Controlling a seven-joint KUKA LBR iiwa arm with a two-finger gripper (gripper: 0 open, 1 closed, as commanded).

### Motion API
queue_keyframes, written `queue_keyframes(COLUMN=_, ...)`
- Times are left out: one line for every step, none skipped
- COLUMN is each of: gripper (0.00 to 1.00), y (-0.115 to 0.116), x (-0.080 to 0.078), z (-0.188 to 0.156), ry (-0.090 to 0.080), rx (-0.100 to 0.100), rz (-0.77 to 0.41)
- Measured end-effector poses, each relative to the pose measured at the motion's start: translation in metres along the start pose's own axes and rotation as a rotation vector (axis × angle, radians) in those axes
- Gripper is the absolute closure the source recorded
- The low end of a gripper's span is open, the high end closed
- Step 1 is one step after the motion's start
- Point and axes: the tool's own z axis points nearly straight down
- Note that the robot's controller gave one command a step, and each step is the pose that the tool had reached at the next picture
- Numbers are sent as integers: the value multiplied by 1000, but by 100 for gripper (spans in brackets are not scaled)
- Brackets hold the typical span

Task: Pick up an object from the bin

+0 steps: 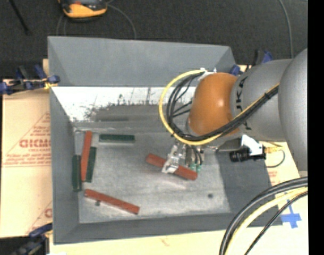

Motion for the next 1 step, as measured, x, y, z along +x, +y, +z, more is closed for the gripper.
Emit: queue_keyframes(gripper=100, y=1, x=-1, z=-9, ry=-5, rx=-1, rz=-1)
